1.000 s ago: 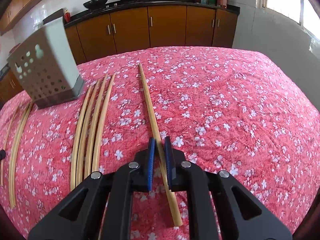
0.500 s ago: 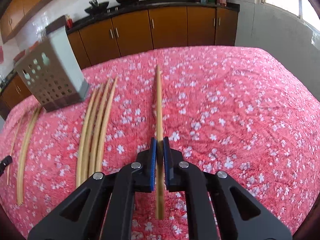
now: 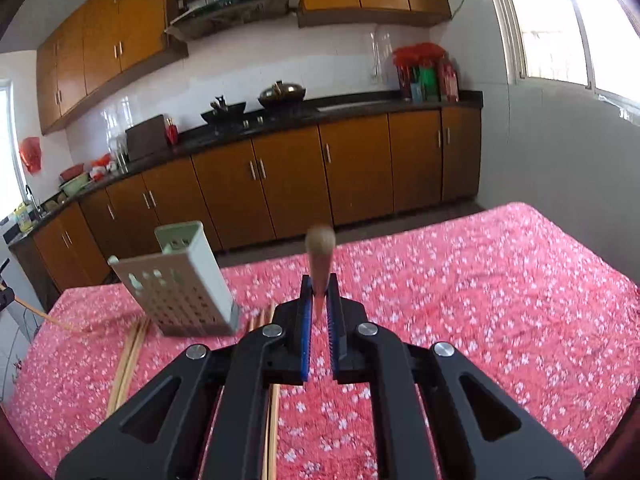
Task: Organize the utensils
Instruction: 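Lift chopsticks into the grey holder and open the left gripper while the right gripper does likewise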
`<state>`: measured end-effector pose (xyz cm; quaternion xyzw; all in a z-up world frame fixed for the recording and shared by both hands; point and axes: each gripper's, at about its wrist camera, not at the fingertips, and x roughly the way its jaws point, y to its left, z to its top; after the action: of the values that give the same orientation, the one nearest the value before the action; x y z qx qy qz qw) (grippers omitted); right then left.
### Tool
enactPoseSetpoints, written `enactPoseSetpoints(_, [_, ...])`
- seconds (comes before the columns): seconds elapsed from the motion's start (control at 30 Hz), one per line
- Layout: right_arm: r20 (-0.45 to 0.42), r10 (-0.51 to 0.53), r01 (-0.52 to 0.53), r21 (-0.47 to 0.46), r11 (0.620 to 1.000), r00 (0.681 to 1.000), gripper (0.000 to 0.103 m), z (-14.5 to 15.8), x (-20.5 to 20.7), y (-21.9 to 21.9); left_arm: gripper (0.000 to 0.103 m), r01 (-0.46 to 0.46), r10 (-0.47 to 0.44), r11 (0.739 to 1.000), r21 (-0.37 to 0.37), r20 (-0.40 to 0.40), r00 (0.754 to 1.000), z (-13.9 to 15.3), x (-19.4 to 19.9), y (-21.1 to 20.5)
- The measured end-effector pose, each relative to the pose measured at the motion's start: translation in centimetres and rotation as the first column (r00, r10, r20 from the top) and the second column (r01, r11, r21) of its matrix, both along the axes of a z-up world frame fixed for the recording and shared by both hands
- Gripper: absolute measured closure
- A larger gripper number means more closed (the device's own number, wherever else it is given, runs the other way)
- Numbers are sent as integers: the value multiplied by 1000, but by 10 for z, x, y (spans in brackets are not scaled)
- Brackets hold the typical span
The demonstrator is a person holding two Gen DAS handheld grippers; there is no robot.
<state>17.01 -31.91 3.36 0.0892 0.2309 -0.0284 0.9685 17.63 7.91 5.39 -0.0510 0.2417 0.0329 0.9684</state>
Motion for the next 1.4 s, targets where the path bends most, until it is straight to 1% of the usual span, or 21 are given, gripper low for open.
enactPoseSetpoints(0.17, [18,8,-8,-10,1000,1000,95,10,12,4,95,-9,9,1000,4,33,999,17,9,-1])
enactPoseSetpoints(0.27, [88,27,-27,-6,1000,996,95,39,16,9,95,2,-2,1000,1,85,996,39,11,-6])
enactPoseSetpoints(0.33, [172,50,-52,5,999,984,95,71,16,16,95,16,-16,1000,-4,146,989,61,13,-13])
enactPoseSetpoints(0.4, [249,73,-82,24,996,966,95,100,15,24,95,30,-24,999,-25,209,978,85,16,-22])
enactPoseSetpoints(0.5, [321,109,-129,41,991,941,95,126,16,37,95,58,-36,996,-74,278,960,109,22,-34])
enactPoseSetpoints(0.57, [338,137,-163,48,986,931,95,134,19,47,95,72,-38,993,-95,317,948,120,26,-45])
enactPoseSetpoints(0.6, [336,156,-184,52,982,929,95,135,23,52,95,81,-39,991,-105,347,937,126,29,-53])
enactPoseSetpoints(0.67, [318,176,-200,47,979,932,95,131,30,59,95,90,-39,989,-117,380,924,130,33,-64])
enactPoseSetpoints(0.73, [288,193,-212,37,976,938,95,121,37,65,95,104,-44,986,-131,396,917,128,43,-76])
enactPoseSetpoints(0.8, [247,202,-216,32,976,948,95,108,48,69,95,113,-53,985,-132,391,919,121,54,-87])
enactPoseSetpoints(0.87, [200,202,-214,40,976,959,95,94,61,71,95,120,-65,984,-130,369,927,108,68,-97])
enactPoseSetpoints(1.0, [122,203,-212,64,975,972,95,73,80,72,95,123,-83,985,-119,294,952,75,96,-109])
enactPoseSetpoints(1.1, [93,210,-216,71,974,973,95,64,85,76,95,127,-95,985,-118,244,965,55,104,-108])
enactPoseSetpoints(1.17, [87,205,-211,70,975,975,95,61,85,75,95,132,-103,984,-121,221,970,47,106,-107])
enactPoseSetpoints(1.2, [83,209,-215,75,974,974,94,62,85,74,91,132,-102,983,-125,215,971,45,107,-105])
enactPoseSetpoints(1.23, [81,211,-217,80,973,974,91,62,85,74,85,135,-106,983,-128,211,972,43,107,-104])
enactPoseSetpoints(1.27, [79,209,-216,84,973,975,83,63,85,73,81,131,-102,983,-129,209,973,42,107,-103])
enactPoseSetpoints(1.3, [81,206,-213,91,973,975,77,64,83,72,73,127,-97,983,-131,209,973,41,106,-102])
enactPoseSetpoints(1.33, [87,203,-211,92,973,975,68,65,82,70,71,125,-95,983,-133,211,973,41,104,-100])
enactPoseSetpoints(1.4, [103,199,-207,81,975,975,67,70,76,69,70,124,-94,983,-133,216,972,42,99,-99])
